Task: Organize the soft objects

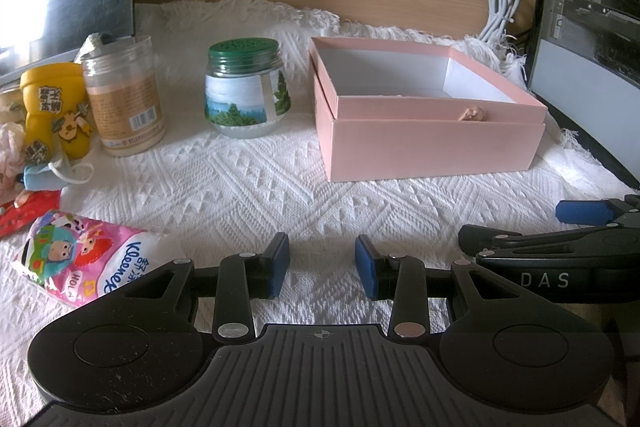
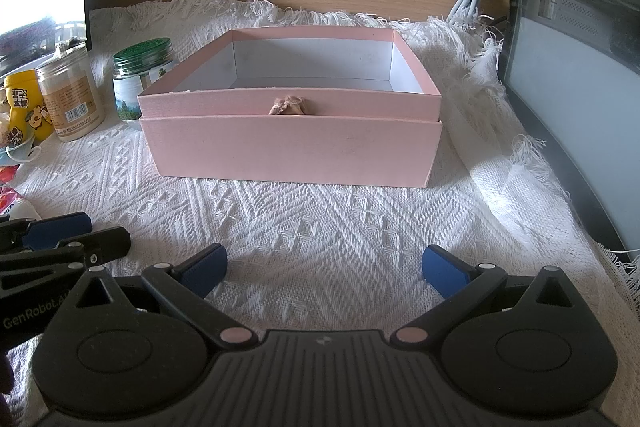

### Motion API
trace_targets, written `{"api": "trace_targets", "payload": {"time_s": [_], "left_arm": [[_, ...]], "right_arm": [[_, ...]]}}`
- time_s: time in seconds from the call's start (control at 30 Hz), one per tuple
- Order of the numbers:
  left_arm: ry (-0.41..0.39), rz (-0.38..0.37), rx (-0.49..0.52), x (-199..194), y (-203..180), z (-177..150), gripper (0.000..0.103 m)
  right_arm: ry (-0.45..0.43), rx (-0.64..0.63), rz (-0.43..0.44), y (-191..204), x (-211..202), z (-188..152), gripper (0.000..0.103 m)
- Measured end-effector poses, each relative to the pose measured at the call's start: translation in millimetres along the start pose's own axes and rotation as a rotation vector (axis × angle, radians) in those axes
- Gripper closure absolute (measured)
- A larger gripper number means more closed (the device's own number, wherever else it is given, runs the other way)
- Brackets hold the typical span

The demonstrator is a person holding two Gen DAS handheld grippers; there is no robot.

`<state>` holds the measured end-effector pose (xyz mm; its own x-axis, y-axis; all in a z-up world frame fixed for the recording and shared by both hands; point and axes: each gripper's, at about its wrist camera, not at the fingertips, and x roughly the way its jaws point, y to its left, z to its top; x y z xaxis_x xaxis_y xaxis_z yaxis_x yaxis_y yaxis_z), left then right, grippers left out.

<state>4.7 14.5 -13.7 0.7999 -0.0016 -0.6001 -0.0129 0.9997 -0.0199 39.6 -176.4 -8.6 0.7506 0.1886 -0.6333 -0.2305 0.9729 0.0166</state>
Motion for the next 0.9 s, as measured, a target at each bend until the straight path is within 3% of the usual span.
{"api": "trace_targets", "payload": {"time_s": [0.27, 0.37, 0.47, 0.53, 0.67, 0.7, 0.77, 0.8, 0.9], "left_arm": [[0.018, -0.058, -0.103, -16, 26, 8, 0.068], [0.007, -0.098, -0.142, -31, 57, 25, 0.068], [-0.035, -0.13, -0.227, -47, 112, 45, 0.068], [-0.073, -0.074, -0.259, -58, 155, 54, 0.068], [-0.126, 0.197, -0.238, -81, 248, 70, 0.069], [-0.118, 0.243, -0.228, -82, 268, 72, 0.069], [-0.014, 0.343, -0.209, -73, 310, 78, 0.069], [0.041, 0.365, -0.215, -67, 332, 78, 0.069], [0.052, 0.301, -0.231, -62, 366, 72, 0.069]], "right_arm": [[0.188, -0.069, 0.069, -2, 7, 23, 0.0], [0.201, -0.09, 0.082, -1, 11, 24, 0.0], [0.205, -0.077, 0.068, 0, 8, 22, 0.0], [0.221, -0.073, 0.061, 2, 6, 24, 0.0], [0.258, -0.076, 0.046, 9, 9, 36, 0.003], [0.242, -0.079, 0.026, 15, 5, 41, 0.004], [0.173, -0.051, 0.004, 26, -9, 52, 0.004], [0.145, -0.022, 0.01, 31, -15, 57, 0.004], [0.091, -0.008, 0.055, 61, -28, 74, 0.004]]}}
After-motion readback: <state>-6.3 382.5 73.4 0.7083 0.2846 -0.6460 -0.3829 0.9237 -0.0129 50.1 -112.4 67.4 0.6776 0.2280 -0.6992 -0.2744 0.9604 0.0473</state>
